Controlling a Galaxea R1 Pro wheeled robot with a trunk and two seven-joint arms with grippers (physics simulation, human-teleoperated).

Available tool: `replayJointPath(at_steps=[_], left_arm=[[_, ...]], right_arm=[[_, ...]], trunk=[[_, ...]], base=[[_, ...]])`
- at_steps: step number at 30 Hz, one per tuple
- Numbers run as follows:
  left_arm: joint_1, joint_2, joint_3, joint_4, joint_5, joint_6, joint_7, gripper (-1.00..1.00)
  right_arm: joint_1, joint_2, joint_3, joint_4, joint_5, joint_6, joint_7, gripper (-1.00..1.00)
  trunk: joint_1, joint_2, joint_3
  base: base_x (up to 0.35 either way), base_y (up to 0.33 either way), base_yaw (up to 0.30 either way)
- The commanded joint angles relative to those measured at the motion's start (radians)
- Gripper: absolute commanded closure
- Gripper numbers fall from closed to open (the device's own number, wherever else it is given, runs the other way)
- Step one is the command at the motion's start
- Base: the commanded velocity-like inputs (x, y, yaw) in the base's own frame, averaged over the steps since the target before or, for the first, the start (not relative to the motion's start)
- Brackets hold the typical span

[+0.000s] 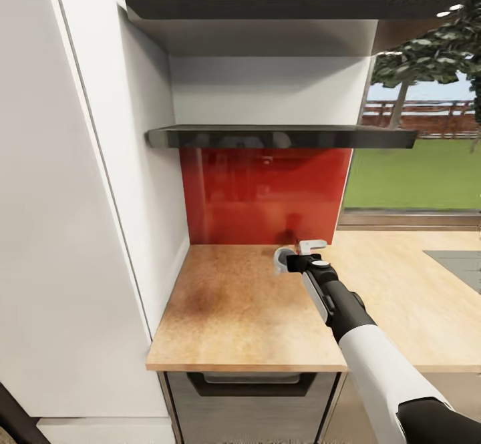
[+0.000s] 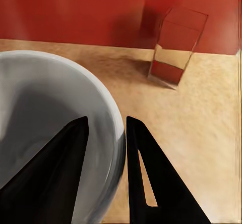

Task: Set up a coffee station on the kitchen countertop: keep the coffee maker on the countertop, move the bottle of coffee from the kitchen shelf to the counter next to the coffee maker, place a paper coffee filter on top of the coffee maker, put the saucer next to the coffee maker with the coffee cup on the saucer, and place the electric kettle next to the coffee maker.

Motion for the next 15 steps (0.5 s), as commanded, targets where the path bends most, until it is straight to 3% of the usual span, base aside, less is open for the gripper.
replayJointPath(at_steps=[1,5,12,15], left_arm=[[0.000,-0.001,-0.008,0.001,0.007,-0.004,0.003,-1.00],[0.000,-0.003,-0.007,0.001,0.006,-0.004,0.004,-1.00],[0.000,-0.007,-0.007,-0.001,0.006,-0.003,0.006,-1.00],[0.000,-0.008,-0.007,-0.002,0.007,-0.003,0.007,-1.00]], right_arm=[[-0.001,-0.001,0.003,-0.001,-0.004,0.005,-0.006,1.00],[-0.001,-0.001,0.002,-0.001,-0.005,0.005,-0.006,1.00],[-0.001,0.000,0.002,-0.001,-0.005,0.005,-0.007,1.00],[-0.001,0.000,0.003,-0.001,-0.005,0.005,-0.007,1.00]], trunk=[[0.000,-0.002,-0.002],[0.000,-0.002,-0.001],[0.000,-0.002,0.003],[0.000,-0.002,0.003]], base=[[-0.201,-0.139,-0.028],[-0.220,-0.156,-0.149],[-0.233,-0.166,-0.263],[-0.234,-0.169,-0.092]])
